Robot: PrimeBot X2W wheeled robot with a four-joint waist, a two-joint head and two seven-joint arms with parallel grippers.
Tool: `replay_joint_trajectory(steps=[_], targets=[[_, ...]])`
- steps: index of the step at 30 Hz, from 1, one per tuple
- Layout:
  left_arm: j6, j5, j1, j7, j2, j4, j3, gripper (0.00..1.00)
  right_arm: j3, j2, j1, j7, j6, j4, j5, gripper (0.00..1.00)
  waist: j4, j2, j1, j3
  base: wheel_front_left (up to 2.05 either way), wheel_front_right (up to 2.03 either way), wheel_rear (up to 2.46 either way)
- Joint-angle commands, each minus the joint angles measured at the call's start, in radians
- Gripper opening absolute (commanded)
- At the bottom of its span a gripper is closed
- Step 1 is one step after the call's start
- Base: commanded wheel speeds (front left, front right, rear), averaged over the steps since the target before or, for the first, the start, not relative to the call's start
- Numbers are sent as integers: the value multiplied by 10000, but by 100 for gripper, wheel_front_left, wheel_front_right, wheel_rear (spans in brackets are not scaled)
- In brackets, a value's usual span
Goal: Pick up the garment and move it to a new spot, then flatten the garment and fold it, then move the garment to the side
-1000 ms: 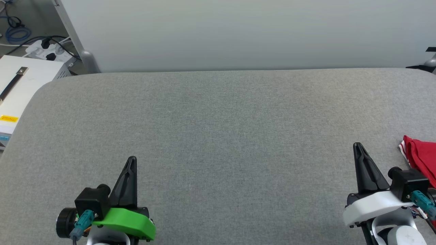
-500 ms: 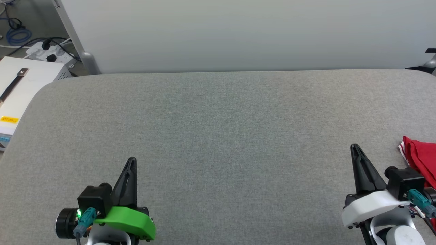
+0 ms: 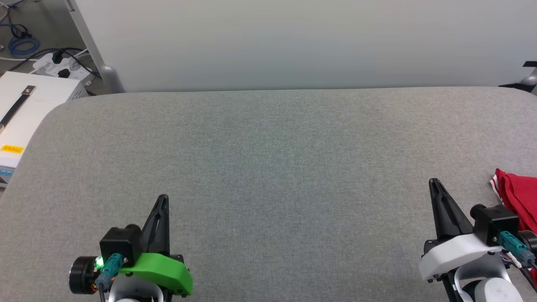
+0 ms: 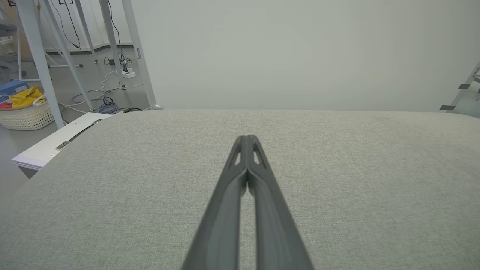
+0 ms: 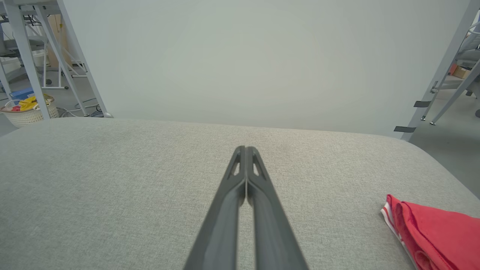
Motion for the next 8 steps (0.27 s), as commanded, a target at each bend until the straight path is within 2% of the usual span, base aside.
replay_joint_trajectory(steps=[1, 8], targets=[[74, 135, -180, 65, -49, -53, 52, 0, 34, -7, 91, 60, -5, -59, -131, 0, 0, 0, 0, -5, 0, 0, 0], [145, 282, -201, 208, -77, -70, 71, 0, 62, -6, 99, 180, -6, -74, -211, 0, -1, 0, 0, -31, 0, 0, 0]])
